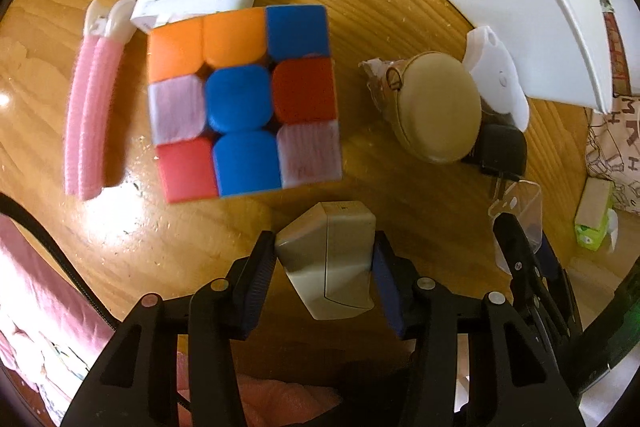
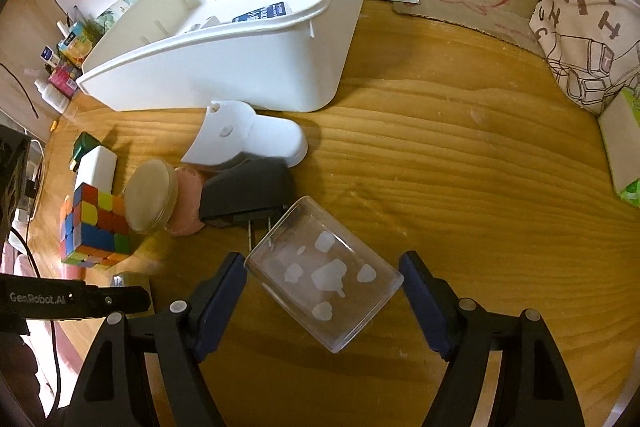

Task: Organize rigid objects
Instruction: 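Grasp the beige folded paper piece with the left tool while the right tool grasps the clear plastic box, then lift the paper piece with the left tool while the right tool carries the clear box to the bin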

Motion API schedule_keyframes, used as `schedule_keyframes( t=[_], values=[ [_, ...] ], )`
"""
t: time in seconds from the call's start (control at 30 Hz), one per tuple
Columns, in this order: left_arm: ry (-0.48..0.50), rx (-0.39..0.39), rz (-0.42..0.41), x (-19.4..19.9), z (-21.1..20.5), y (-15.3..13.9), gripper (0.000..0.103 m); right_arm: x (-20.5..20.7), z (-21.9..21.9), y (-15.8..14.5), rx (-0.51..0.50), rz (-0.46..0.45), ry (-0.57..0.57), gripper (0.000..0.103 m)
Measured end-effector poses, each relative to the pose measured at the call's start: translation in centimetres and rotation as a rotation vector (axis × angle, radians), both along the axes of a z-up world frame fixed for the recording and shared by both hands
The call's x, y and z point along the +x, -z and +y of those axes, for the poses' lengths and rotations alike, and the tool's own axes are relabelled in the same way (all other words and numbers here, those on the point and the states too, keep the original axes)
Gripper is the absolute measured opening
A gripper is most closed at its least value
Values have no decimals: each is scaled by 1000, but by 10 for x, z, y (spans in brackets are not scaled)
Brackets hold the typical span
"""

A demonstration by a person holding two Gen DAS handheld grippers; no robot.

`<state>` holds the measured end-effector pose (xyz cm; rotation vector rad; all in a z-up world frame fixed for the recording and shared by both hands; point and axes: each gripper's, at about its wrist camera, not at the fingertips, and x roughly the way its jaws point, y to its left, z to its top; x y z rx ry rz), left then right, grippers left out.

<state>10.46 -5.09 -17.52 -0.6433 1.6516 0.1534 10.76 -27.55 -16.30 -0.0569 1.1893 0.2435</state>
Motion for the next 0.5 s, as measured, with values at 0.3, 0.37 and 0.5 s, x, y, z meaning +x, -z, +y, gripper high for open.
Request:
schedule_keyframes(
  t=[0.3, 0.37, 0.5],
  values=[
    [3, 10, -75, -22, 8, -17, 51, -15, 6, -14, -18, -46, -13, 79],
    [11, 20, -94, -27, 17, -15, 51, -20, 9, -18, -21, -66, -20, 79],
    [15, 34, -132, -48, 23, -18, 51, -31, 12, -29, -26, -105, -36, 79]
  ],
)
